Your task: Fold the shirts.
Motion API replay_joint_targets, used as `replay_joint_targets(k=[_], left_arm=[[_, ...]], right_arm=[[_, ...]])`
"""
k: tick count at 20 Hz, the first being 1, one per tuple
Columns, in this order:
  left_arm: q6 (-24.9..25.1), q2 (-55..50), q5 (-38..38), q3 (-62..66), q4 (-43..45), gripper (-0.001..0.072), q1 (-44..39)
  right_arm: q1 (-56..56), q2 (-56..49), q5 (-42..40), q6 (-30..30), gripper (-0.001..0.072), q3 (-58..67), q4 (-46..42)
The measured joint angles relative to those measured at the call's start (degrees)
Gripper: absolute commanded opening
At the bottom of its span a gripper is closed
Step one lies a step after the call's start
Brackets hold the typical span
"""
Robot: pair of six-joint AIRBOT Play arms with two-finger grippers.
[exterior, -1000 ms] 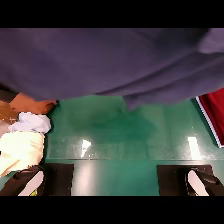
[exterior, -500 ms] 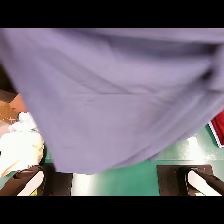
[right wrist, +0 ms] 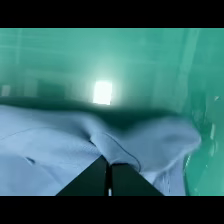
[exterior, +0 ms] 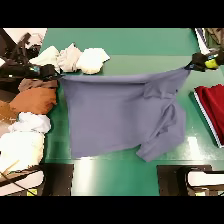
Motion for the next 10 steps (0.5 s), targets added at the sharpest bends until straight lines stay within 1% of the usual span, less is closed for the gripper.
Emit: replay_joint_targets(k=[4, 7, 10], left_arm=[[6.38, -7.3, 9.51, 1.62, -7.58, 0.0024, -0.09], [10.73, -9.31, 12.39, 3.76, -10.27, 0.0023, -0.09], [13.57, -10.08, 13.31, 6.45, -11.41, 0.0023, -0.09]], right_arm=[[0.37, -5.99, -10.14, -0.11, 0.0013, -0.74, 0.17], [0.42, -7.56, -15.72, -1.25, 0.0013, -0.24, 0.17], [0.31, -8.17, -17.94, -2.84, 0.0013, 1.81, 0.15]])
